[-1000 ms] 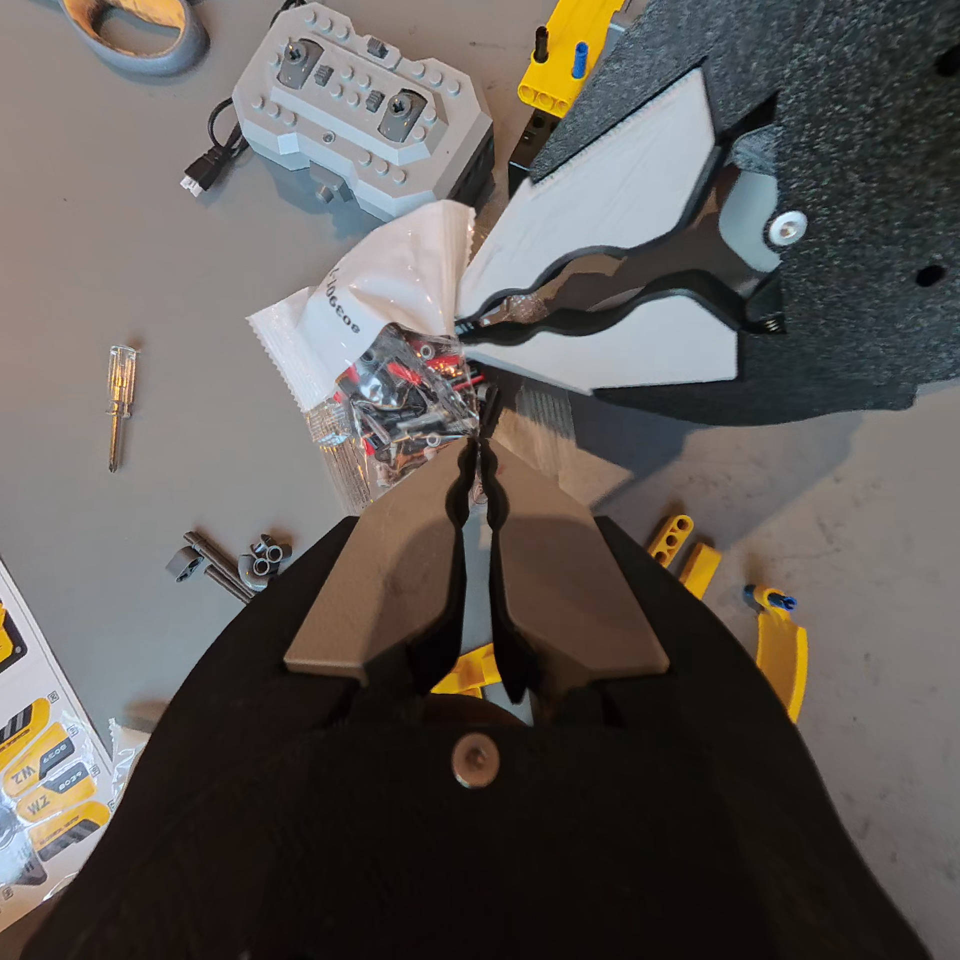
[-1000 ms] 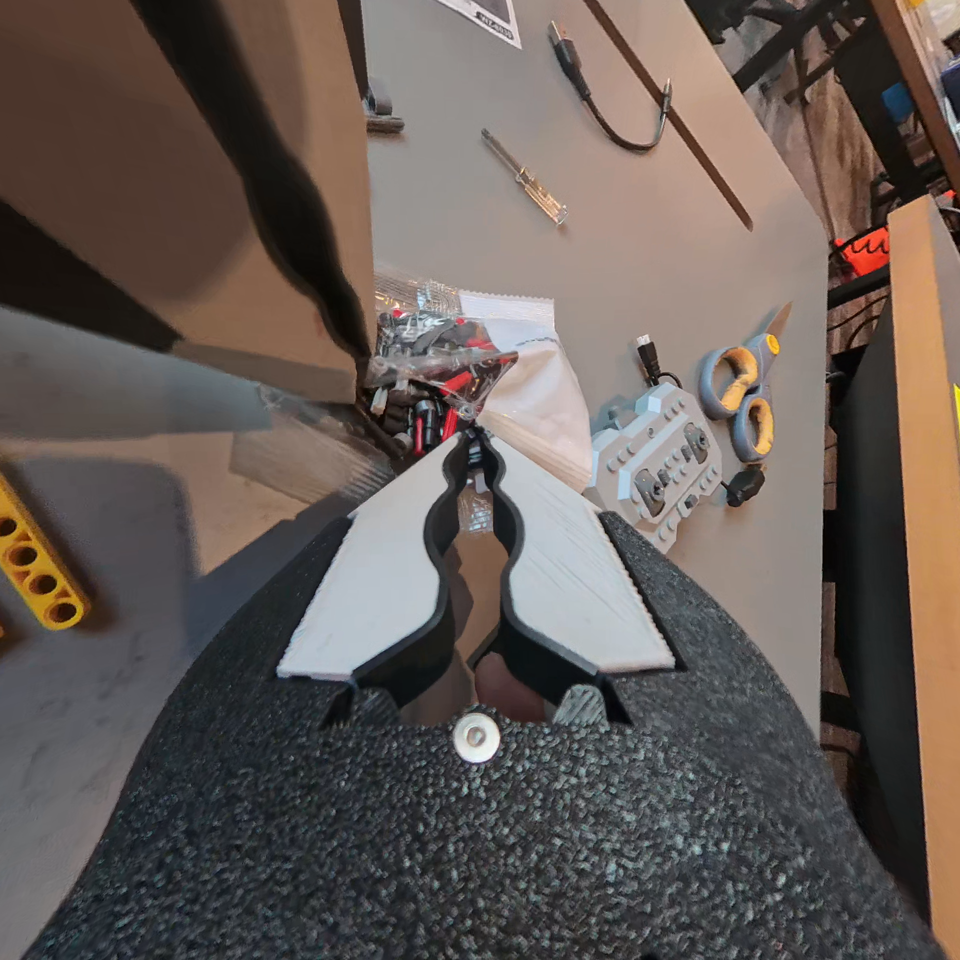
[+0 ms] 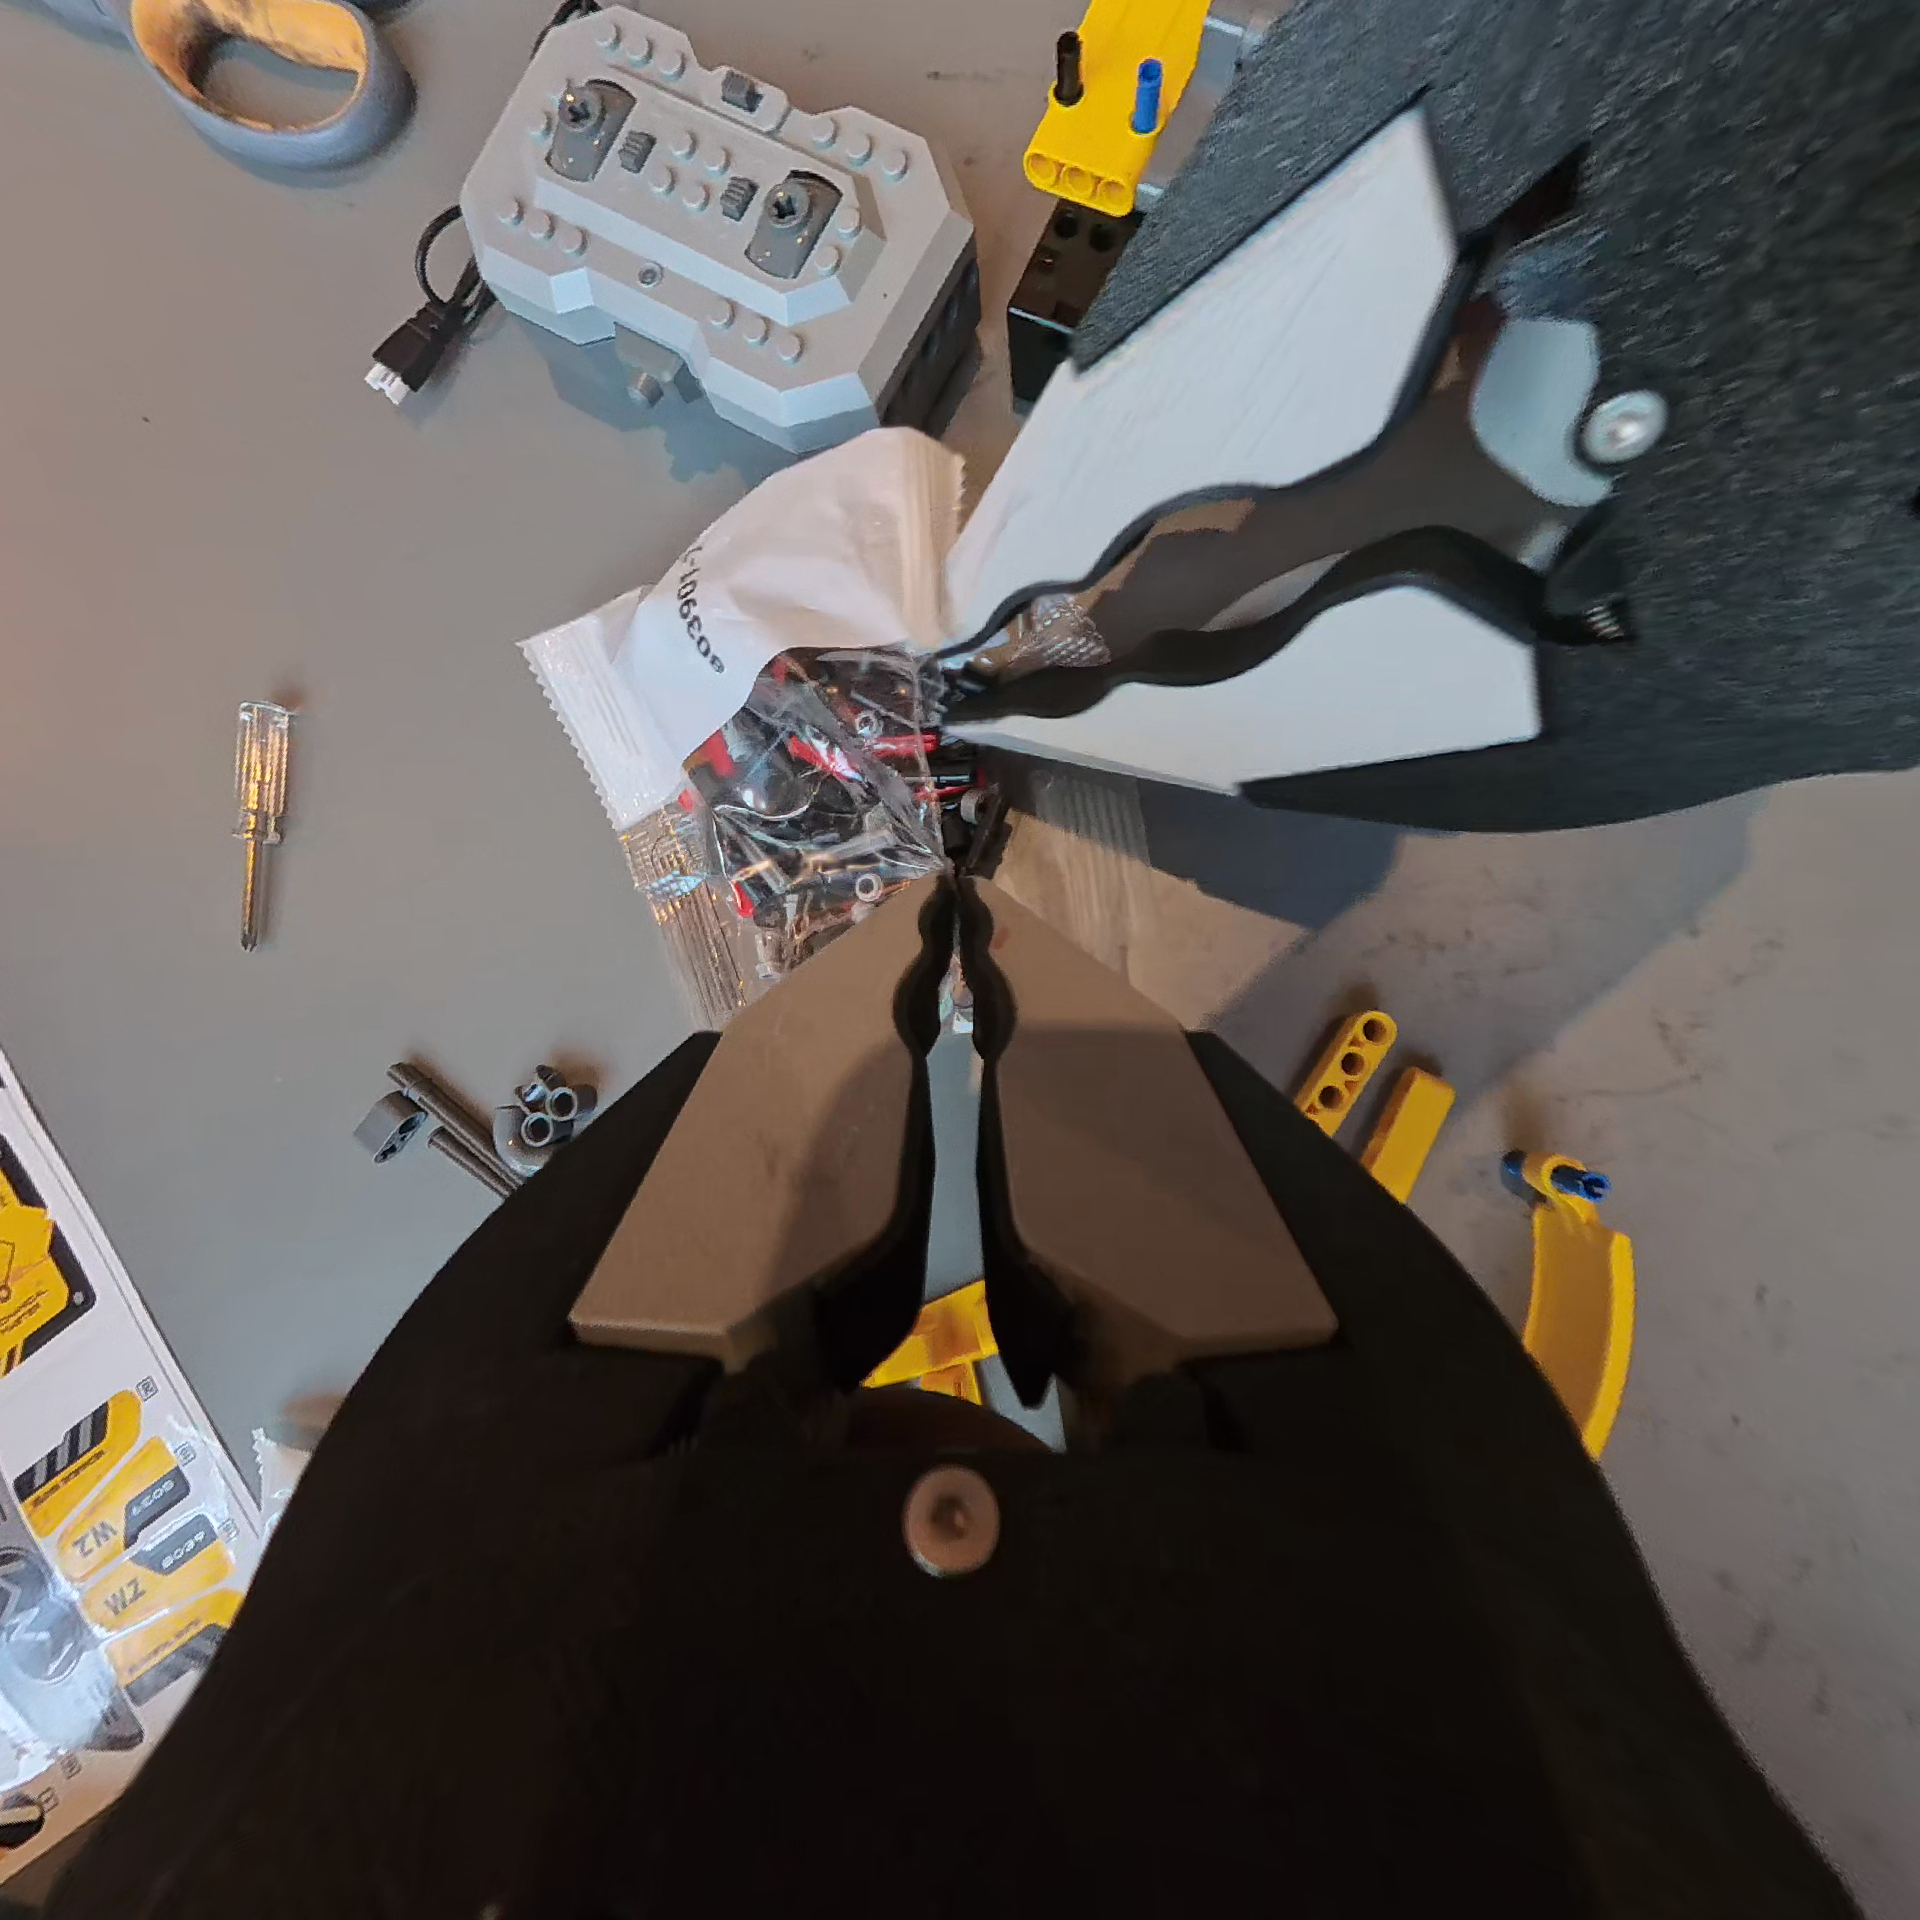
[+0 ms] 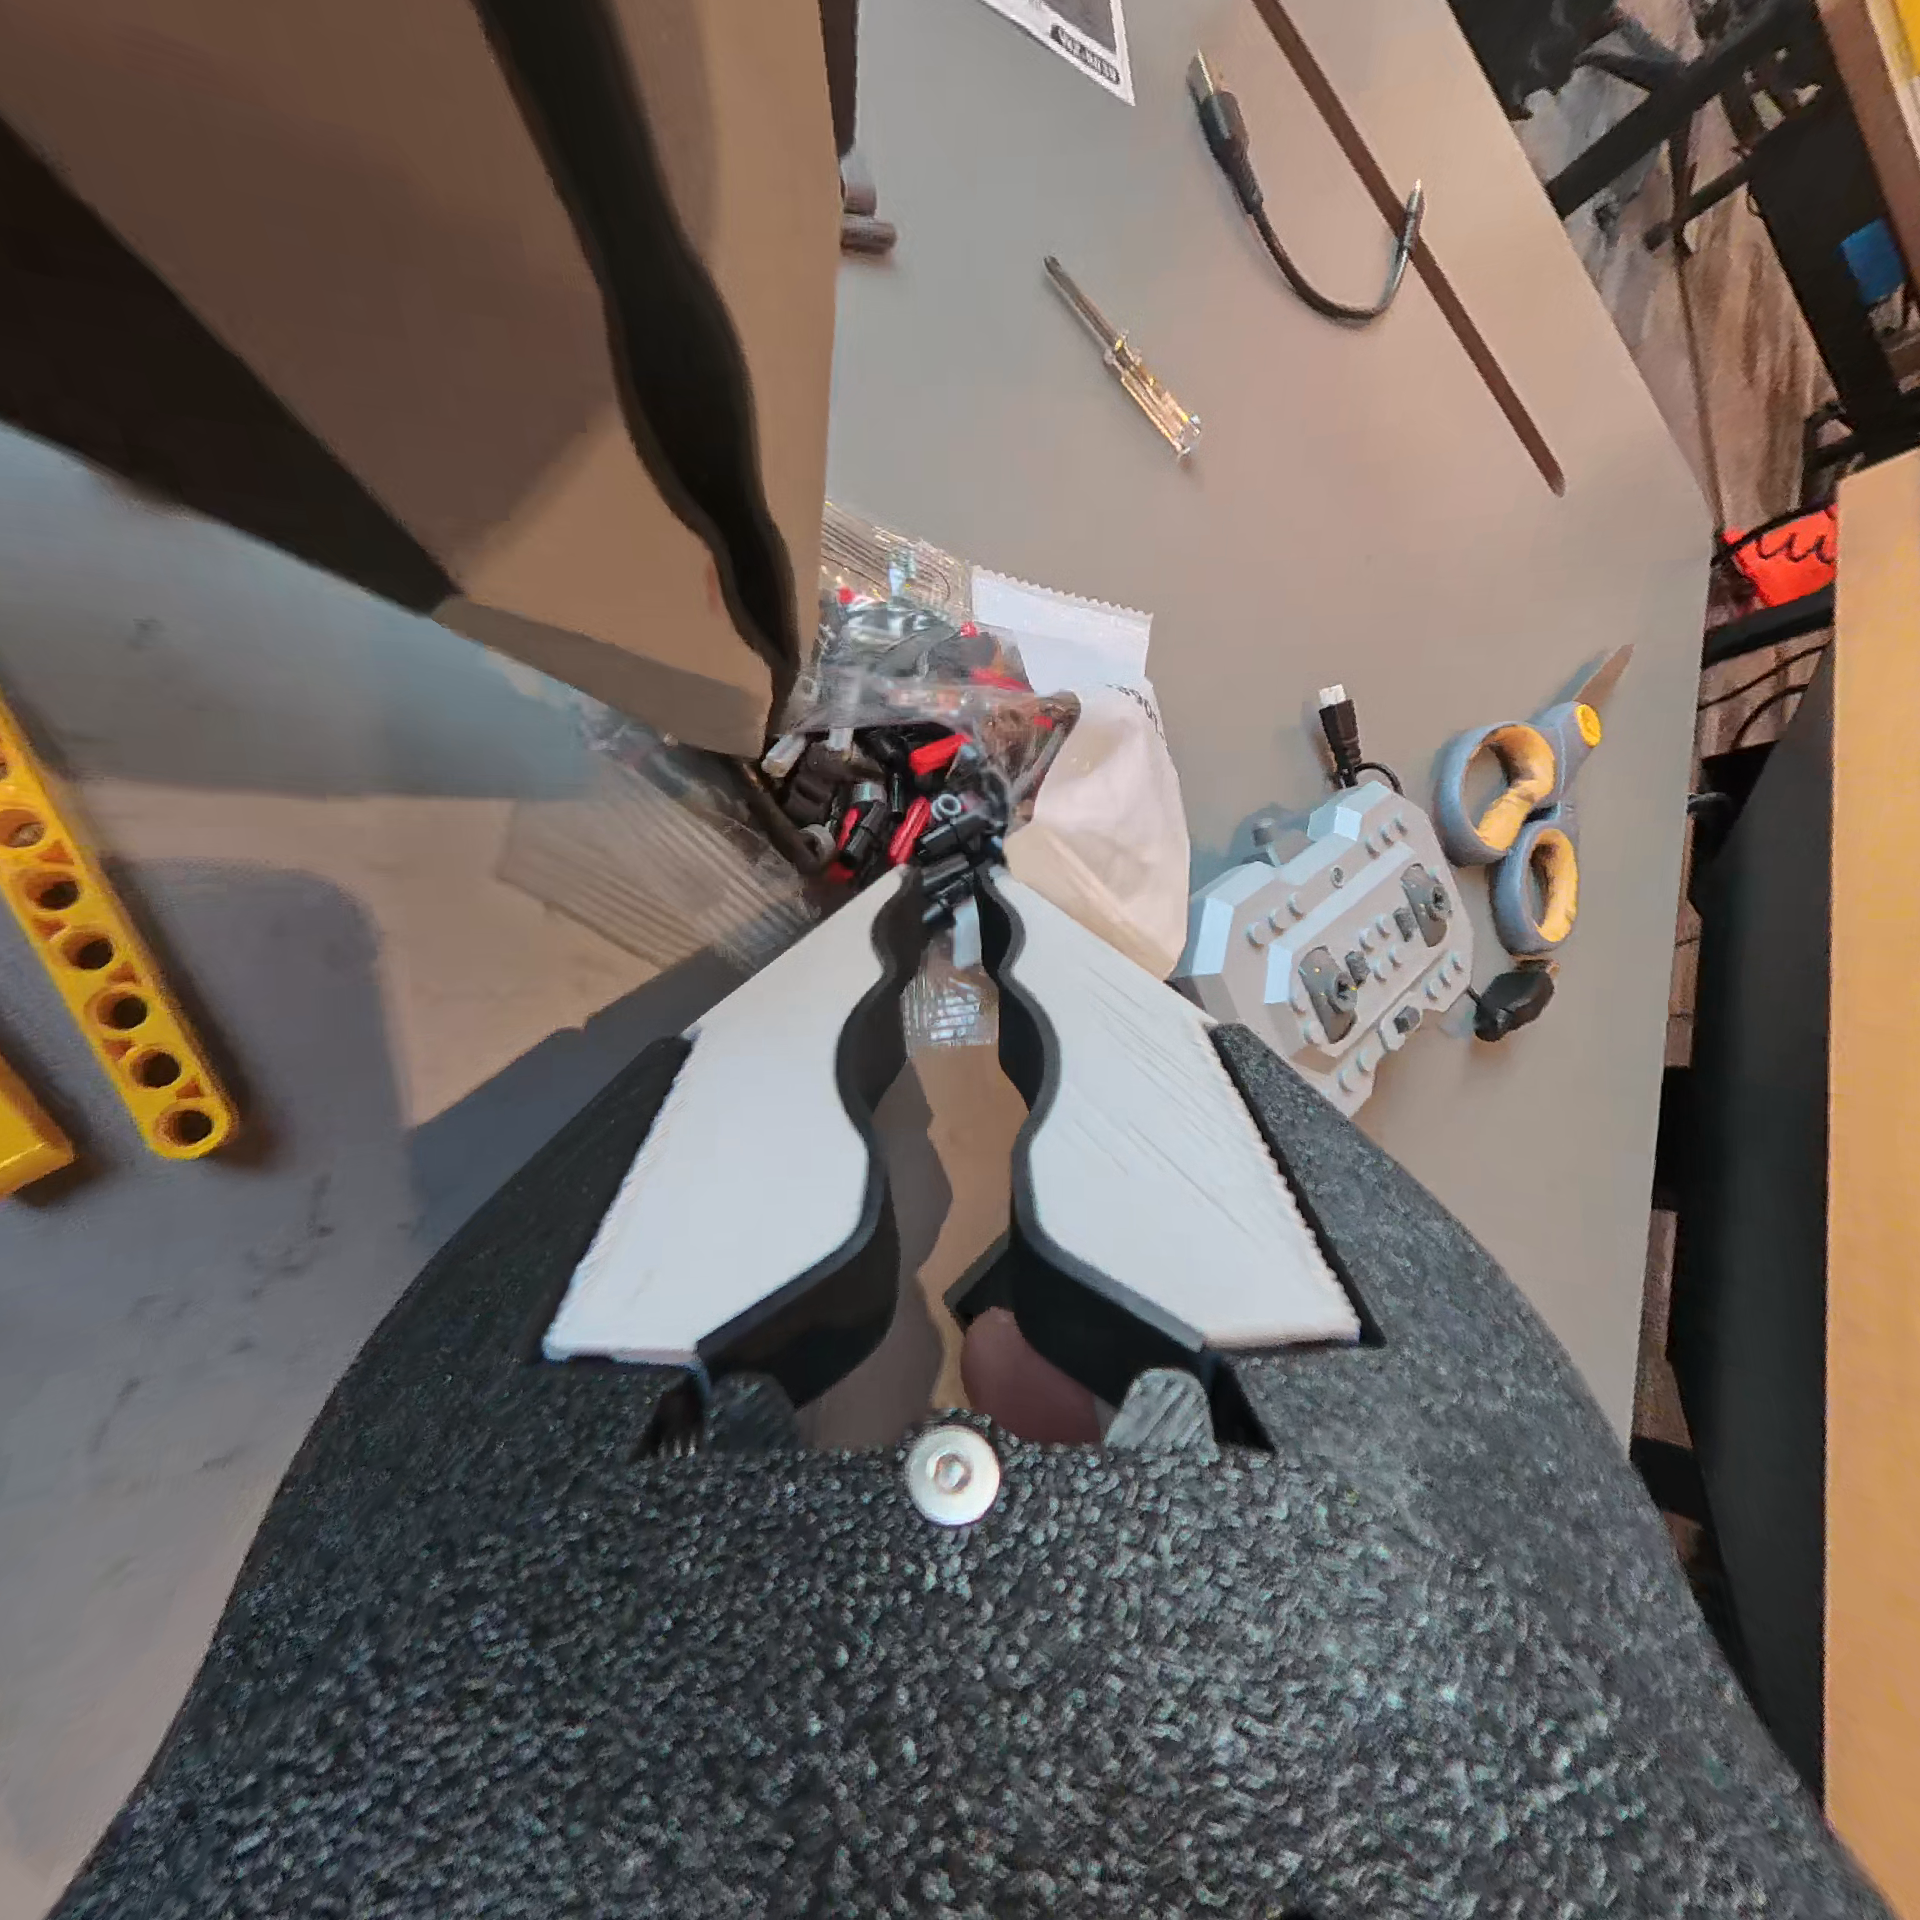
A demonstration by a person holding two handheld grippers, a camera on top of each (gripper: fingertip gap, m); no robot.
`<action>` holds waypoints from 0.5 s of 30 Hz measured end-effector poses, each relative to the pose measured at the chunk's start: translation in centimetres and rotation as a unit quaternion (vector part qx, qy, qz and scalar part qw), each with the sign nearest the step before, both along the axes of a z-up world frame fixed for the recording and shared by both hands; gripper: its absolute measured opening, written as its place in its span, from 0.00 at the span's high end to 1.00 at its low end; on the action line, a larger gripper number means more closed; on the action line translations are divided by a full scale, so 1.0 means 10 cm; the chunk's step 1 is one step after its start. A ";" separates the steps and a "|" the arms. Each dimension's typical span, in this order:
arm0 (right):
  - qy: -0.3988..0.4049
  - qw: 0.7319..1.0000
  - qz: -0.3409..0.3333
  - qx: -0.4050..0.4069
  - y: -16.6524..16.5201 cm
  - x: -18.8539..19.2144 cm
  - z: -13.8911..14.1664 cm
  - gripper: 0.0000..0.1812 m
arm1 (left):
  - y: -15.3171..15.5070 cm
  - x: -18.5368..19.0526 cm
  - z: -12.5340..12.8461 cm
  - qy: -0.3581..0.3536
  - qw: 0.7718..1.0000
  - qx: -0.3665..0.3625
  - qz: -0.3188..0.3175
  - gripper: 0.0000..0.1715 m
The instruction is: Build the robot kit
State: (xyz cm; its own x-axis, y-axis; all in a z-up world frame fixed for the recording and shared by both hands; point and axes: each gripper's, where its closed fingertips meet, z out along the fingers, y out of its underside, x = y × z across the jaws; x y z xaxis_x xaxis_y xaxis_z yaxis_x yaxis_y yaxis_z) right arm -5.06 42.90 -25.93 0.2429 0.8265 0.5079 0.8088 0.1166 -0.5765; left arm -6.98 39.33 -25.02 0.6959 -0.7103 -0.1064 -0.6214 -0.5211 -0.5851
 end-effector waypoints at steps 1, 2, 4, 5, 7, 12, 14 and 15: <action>0.001 1.000 -0.005 0.002 0.01 -0.02 -0.01 0.95 | -0.01 0.01 -0.01 0.000 1.000 -0.001 -0.003 1.00; 0.006 1.000 -0.007 0.002 0.01 -0.04 -0.02 0.95 | -0.02 0.01 -0.02 0.003 1.000 -0.004 -0.005 1.00; 0.008 1.000 0.003 -0.009 -0.04 -0.08 -0.06 0.96 | -0.03 0.01 -0.04 0.006 1.000 -0.007 -0.006 1.00; 0.000 1.000 0.007 -0.018 -0.05 -0.08 -0.09 0.98 | -0.02 0.00 -0.03 0.005 1.000 -0.007 -0.004 1.00; -0.005 0.999 0.016 -0.028 -0.08 -0.07 -0.13 1.00 | 0.00 -0.02 -0.02 0.000 1.000 -0.006 0.003 1.00; 0.009 0.999 0.015 -0.035 -0.06 -0.03 -0.08 0.96 | 0.00 -0.03 -0.02 -0.003 1.000 -0.007 0.004 1.00; 0.008 0.999 0.020 -0.037 -0.07 -0.03 -0.08 0.96 | 0.00 -0.03 -0.03 0.000 1.000 -0.008 0.003 1.00; 0.007 0.999 0.021 -0.037 -0.08 -0.02 -0.09 0.95 | 0.00 -0.03 -0.03 0.000 1.000 -0.008 0.003 1.00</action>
